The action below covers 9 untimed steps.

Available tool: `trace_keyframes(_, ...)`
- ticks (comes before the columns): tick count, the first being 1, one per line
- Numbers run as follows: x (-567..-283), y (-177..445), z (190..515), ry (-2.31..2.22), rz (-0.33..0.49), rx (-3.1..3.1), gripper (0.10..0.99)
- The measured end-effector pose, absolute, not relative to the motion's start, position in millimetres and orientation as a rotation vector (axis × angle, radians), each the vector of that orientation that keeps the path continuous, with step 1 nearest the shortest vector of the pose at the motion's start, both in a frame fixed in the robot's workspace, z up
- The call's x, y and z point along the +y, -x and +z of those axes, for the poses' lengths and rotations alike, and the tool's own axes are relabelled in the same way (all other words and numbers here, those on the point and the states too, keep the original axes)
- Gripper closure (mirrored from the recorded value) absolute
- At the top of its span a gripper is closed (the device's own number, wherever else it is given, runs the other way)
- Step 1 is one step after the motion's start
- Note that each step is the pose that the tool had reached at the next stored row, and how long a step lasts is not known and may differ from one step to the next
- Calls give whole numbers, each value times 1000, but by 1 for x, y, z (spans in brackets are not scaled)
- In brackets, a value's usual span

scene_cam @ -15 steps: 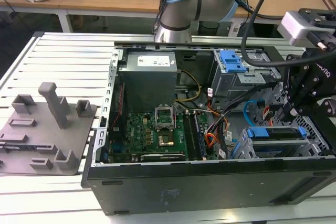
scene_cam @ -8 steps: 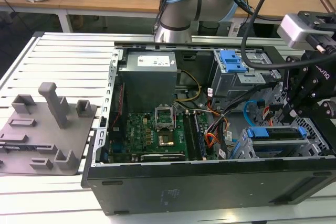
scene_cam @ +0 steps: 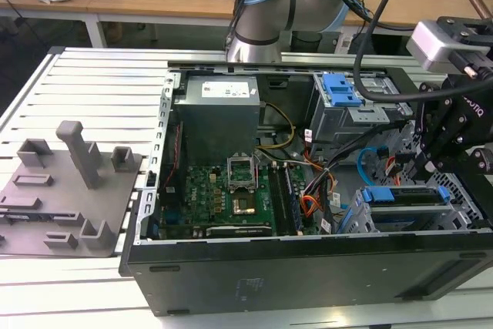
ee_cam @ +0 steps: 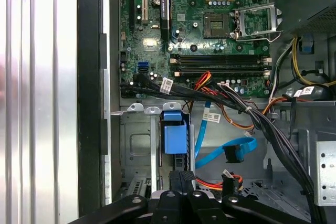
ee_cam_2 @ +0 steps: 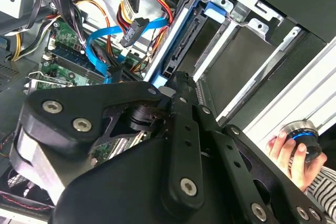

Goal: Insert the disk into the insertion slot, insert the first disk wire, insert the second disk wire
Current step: 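Insert the first disk wire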

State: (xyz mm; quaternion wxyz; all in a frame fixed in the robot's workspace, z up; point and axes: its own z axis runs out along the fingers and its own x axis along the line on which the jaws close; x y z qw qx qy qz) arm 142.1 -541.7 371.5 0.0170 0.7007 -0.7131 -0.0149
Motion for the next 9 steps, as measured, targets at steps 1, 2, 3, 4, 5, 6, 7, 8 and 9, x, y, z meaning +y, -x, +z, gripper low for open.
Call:
trace_keyframes(1, -542, -142, 372, -2178, -46, -2216, 980)
trace_keyframes(2, -542, -142, 371, -2178, -46, -2216, 980)
trace_keyframes(3, -542, -142, 371, -2178, -46, -2216, 973)
trace_keyframes(4, -542, -142, 371, -2178, -46, -2216, 918)
trace_keyframes(5, -542, -142, 371, -2178, -46, -2216, 918)
trace_keyframes(6, -542, -142, 371, -2178, -46, -2216, 851)
trace_keyframes(7, -542, -142, 371, -2178, -46, -2216, 729)
trace_keyframes(8, -542, -142, 371, -2178, -46, -2216, 729)
trace_keyframes(9, -542, -142, 371, -2178, -46, -2216, 667)
